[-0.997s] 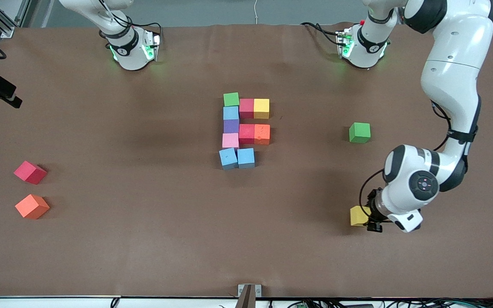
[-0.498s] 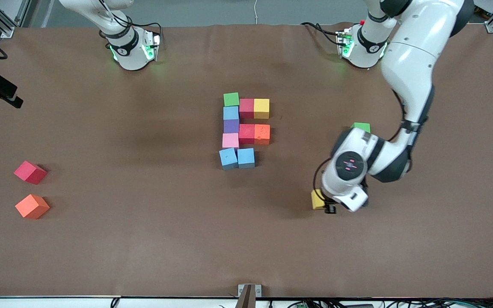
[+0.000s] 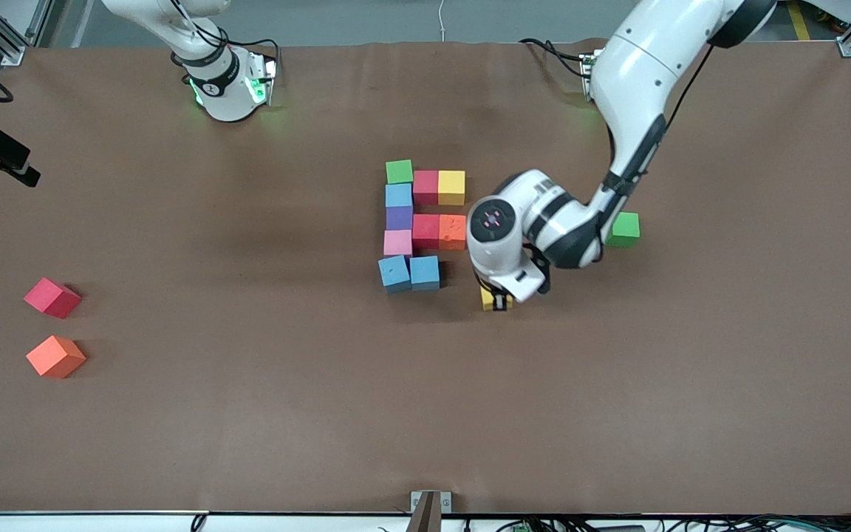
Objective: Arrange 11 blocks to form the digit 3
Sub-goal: 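Carry the yellow block beside the blue block with the left gripper and release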
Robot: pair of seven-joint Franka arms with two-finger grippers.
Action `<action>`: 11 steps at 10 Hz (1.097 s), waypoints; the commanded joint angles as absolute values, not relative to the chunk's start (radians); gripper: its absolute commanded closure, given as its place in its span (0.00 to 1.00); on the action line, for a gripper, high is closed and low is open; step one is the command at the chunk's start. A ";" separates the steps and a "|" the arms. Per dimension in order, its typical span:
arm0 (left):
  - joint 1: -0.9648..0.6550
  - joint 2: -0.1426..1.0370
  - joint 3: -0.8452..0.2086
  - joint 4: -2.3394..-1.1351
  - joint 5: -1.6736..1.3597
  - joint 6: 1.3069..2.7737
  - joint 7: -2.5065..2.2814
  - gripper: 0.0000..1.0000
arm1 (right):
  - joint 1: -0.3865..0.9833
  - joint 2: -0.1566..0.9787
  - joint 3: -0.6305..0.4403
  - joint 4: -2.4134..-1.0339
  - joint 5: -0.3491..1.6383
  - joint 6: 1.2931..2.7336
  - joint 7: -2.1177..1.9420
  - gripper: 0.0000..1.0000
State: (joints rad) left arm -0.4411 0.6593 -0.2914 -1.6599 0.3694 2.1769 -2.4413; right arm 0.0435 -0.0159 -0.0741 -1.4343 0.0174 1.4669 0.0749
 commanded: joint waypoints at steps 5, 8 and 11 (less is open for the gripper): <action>-0.434 0.561 -0.328 -1.848 0.385 2.396 -2.514 0.73 | 0.041 -0.032 -0.075 -1.453 0.014 1.465 0.071 0.00; -0.442 0.580 -0.328 -1.862 0.396 2.453 -2.481 0.73 | 0.041 -0.032 -0.075 -1.453 0.014 1.465 0.071 0.00; -0.446 0.613 -0.330 -1.853 0.443 2.482 -2.479 0.73 | 0.041 -0.032 -0.075 -1.454 0.014 1.465 0.072 0.00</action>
